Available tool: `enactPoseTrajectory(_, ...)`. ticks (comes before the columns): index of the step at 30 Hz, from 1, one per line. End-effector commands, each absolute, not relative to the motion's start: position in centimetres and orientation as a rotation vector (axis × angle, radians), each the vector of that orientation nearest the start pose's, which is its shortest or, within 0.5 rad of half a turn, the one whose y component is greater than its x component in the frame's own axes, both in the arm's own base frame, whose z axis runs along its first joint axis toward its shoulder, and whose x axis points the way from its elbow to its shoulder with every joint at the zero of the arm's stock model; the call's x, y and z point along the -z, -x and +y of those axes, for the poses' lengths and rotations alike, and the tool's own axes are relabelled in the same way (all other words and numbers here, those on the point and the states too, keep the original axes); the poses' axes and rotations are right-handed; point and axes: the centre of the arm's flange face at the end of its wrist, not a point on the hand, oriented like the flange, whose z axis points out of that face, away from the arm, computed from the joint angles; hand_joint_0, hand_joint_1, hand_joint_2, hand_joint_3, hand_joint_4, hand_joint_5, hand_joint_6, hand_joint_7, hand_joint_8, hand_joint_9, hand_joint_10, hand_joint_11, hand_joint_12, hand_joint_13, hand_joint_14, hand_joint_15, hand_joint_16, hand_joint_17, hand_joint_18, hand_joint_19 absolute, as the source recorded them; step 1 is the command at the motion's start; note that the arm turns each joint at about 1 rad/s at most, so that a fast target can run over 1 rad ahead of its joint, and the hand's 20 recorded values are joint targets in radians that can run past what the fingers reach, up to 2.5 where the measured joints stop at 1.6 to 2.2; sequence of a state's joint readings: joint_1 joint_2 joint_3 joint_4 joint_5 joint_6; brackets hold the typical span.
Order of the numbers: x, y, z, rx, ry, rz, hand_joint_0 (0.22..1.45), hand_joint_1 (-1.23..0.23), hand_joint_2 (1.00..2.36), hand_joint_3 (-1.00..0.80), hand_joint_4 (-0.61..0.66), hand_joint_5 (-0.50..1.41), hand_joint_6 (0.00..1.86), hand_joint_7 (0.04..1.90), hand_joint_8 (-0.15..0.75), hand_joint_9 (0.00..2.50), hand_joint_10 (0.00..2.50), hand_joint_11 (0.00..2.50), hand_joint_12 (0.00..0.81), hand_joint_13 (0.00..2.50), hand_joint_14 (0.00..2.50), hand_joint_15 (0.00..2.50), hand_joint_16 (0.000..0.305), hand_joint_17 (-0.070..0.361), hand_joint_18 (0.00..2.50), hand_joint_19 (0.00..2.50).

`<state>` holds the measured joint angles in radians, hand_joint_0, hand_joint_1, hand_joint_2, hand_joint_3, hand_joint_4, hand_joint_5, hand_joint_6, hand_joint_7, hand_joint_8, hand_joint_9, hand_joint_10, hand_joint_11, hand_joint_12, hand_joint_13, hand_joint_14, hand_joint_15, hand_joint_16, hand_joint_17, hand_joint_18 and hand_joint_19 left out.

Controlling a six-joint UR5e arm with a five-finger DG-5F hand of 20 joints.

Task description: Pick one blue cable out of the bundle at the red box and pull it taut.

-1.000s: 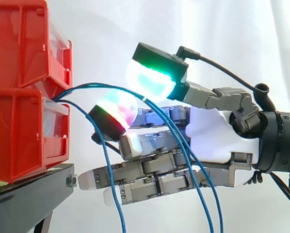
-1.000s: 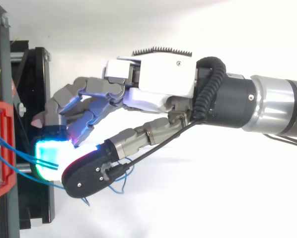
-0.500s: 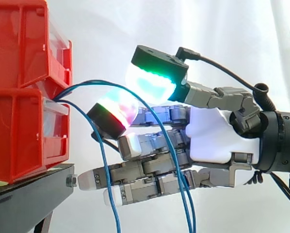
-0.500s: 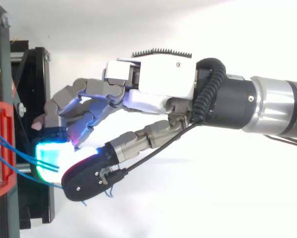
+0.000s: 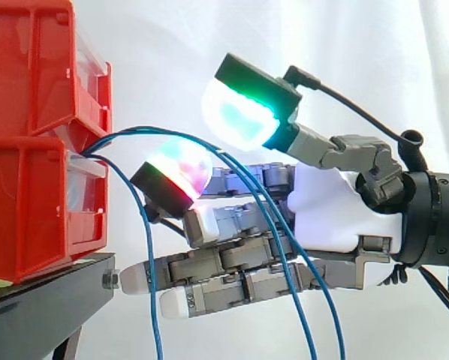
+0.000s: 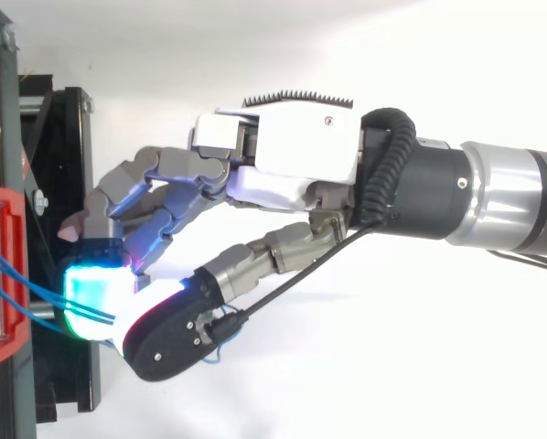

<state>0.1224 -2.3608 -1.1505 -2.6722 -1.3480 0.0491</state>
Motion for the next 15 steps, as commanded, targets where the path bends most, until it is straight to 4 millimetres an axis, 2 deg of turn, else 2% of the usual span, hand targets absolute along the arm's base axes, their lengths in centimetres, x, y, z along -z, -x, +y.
enactPoseTrajectory(1, -23.04, -78.75, -5.83, -1.231, -1.227, 1.032, 0.49, -0.61, 1.00, -0.50, 0.16, -0.16, 0.84, 0.85, 0.408, 0.87, 0.01, 0.90, 0.410, 0.36, 0.01, 0.15, 0.061, 0.138, 0.46, 0.15)
enactPoseTrajectory(7, -23.04, -78.75, -5.81, -1.232, -1.226, 1.033, 0.46, -0.53, 1.00, -0.50, 0.14, -0.13, 0.86, 0.88, 0.428, 0.93, 0.01, 0.89, 0.418, 0.38, 0.01, 0.15, 0.063, 0.142, 0.47, 0.16)
enactPoseTrajectory(15, -23.04, -78.76, -5.57, -1.234, -1.225, 1.035, 0.43, -0.70, 1.00, -0.50, 0.14, -0.08, 0.89, 0.97, 0.439, 0.99, 0.01, 0.94, 0.422, 0.45, 0.01, 0.16, 0.064, 0.144, 0.51, 0.14)
